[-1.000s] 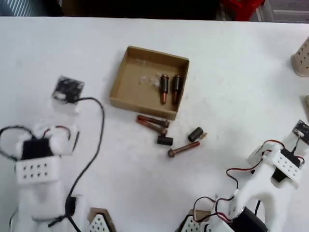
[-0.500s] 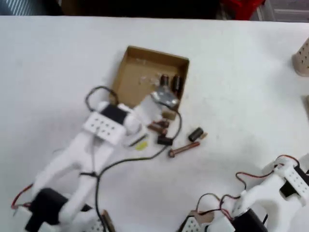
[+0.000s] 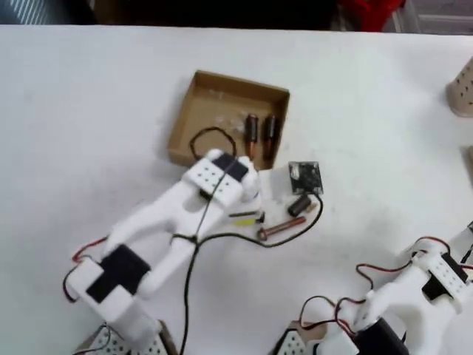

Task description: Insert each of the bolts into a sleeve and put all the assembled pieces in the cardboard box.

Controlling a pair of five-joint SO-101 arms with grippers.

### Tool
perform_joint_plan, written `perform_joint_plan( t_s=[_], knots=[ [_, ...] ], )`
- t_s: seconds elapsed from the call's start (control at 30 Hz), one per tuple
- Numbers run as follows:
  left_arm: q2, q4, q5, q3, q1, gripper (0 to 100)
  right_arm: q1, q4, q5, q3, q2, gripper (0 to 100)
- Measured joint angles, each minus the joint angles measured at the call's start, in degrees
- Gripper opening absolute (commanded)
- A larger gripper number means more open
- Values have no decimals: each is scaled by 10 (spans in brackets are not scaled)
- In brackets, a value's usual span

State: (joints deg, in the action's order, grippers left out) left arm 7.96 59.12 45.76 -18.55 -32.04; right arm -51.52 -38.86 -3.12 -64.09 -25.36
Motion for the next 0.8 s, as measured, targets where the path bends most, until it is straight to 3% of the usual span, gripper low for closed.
perform_joint_plan(
  t_s=[0.33,0.8],
  knots=[
    [83,-1,52,45,25,217,4,0,-2,0,0,17],
    [91,-1,102,79,58,217,4,0,-2,0,0,17]
  ],
)
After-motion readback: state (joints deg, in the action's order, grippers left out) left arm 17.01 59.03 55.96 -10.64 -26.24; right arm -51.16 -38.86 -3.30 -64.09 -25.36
